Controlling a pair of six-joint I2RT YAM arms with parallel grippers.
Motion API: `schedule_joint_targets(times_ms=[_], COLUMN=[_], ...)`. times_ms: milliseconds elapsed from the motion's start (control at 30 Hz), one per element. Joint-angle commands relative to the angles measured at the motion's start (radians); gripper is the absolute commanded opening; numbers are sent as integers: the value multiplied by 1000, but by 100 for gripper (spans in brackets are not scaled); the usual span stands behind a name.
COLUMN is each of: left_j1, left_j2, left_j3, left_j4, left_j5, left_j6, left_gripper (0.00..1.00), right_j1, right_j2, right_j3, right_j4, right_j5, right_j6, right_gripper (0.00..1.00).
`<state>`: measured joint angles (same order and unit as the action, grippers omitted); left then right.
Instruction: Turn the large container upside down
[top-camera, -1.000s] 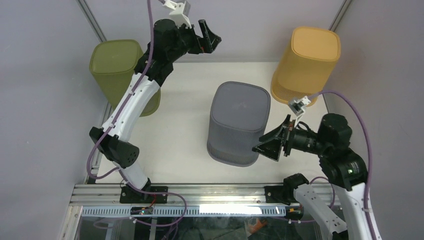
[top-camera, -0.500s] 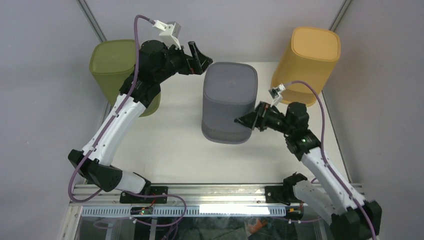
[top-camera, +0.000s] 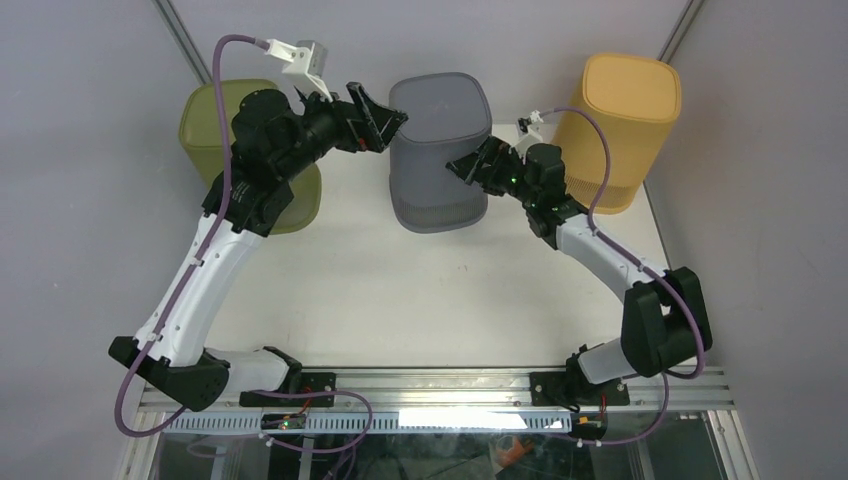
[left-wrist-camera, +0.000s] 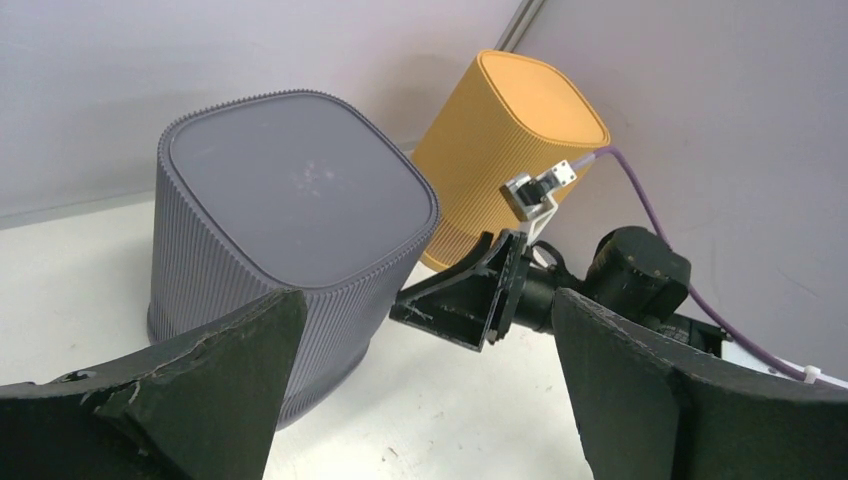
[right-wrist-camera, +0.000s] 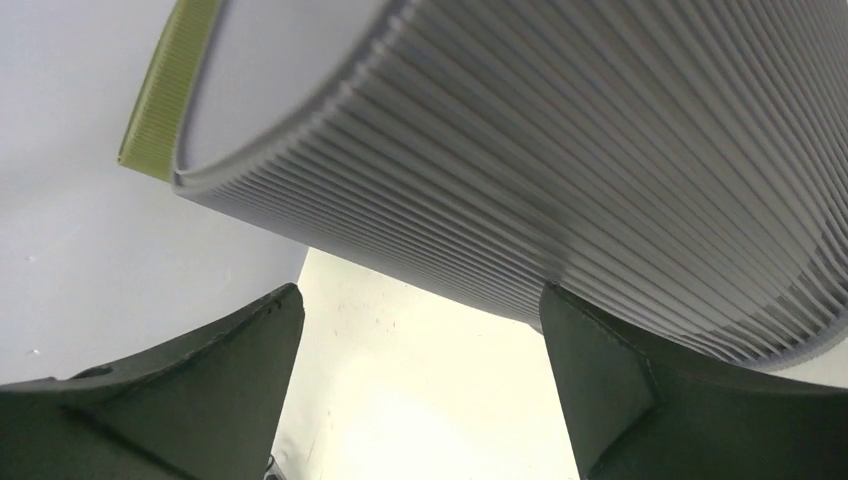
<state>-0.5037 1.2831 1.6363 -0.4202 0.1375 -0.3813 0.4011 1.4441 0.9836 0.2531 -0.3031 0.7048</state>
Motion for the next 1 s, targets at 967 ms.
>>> schedule_joint_targets(times_ms=[967], left_j1=[-4], left_j2=[-84], left_j3=[-345], left_j4=[-64], left_j5=[-99], left_j6=[23], left_gripper=[99], right_j1=[-11], right_j2=[-539], right_j3=[215], right_j4=[-987], right_j5=[999], right_j6=[-233], right_gripper=[99])
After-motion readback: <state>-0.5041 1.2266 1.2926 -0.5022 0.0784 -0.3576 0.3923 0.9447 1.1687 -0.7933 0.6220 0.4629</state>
